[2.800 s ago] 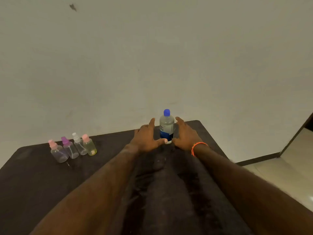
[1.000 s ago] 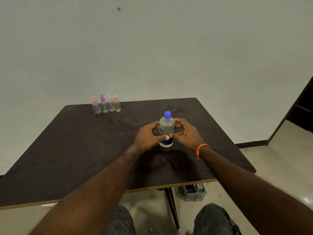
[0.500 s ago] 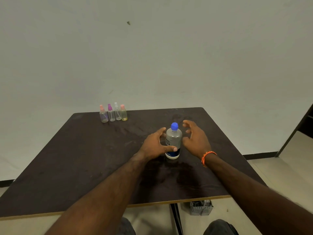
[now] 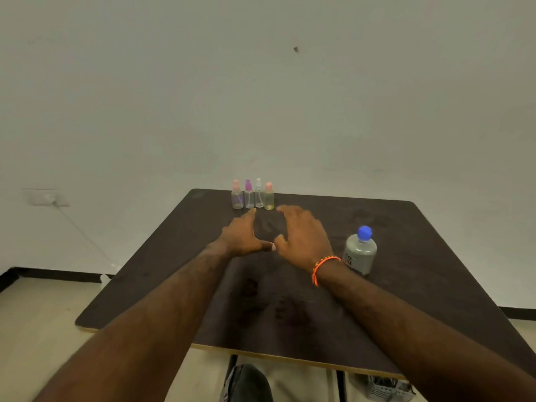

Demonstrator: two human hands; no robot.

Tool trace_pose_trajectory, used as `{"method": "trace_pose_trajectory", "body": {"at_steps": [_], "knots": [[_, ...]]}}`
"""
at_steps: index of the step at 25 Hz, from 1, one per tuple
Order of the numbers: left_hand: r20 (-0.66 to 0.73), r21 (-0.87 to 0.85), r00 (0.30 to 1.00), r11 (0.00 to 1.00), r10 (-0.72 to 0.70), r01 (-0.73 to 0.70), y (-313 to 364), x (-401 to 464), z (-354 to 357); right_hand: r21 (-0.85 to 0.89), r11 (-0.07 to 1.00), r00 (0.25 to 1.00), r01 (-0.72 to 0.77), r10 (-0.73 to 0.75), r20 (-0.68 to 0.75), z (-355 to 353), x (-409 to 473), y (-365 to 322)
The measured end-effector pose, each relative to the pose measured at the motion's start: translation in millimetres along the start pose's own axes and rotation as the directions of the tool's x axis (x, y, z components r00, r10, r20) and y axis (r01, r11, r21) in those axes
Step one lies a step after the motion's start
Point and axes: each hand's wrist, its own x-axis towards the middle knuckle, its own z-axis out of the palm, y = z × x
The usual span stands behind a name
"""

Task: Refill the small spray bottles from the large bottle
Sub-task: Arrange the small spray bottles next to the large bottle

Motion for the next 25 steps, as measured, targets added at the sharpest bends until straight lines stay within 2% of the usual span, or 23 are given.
{"method": "trace_pose_trajectory", "body": {"at_steps": [3, 5, 10, 13, 17, 22, 25], "knots": [[-0.028, 0.068, 0.996, 0.993, -0.09, 0.092, -34, 9, -19, -0.06, 0.983, 0.953, -0.172, 0.182, 0.244, 45, 37, 6], [-0.031, 0.065, 0.991, 0.989, -0.133, 0.135, -55, 25, -25, -0.052, 0.975, 0.928, -0.218, 0.223, 0.299, 70, 69, 15], [-0.042, 0.04, 0.967, 0.966, -0.253, 0.255, -108, 86, -35, 0.009, 0.938, 0.9, -0.346, 0.329, 0.285, 114, 148, 42], [-0.072, 0.022, 0.95, 0.952, -0.303, 0.305, -136, 129, -33, 0.091, 0.905, 0.897, -0.416, 0.392, 0.204, 137, 182, 60], [-0.137, -0.07, 0.955, 0.964, -0.264, 0.257, -160, 177, -25, 0.356, 0.833, 0.902, -0.423, 0.426, 0.073, 164, 216, 90], [-0.12, -0.272, 0.969, 0.946, -0.216, 0.177, -177, 219, -17, 0.613, 0.687, 0.909, -0.391, 0.392, 0.141, 185, 253, 108], [-0.065, -0.458, 0.993, 0.887, -0.094, 0.054, -170, 233, -13, 0.645, 0.689, 0.94, -0.33, 0.304, 0.156, 195, 272, 105]]}}
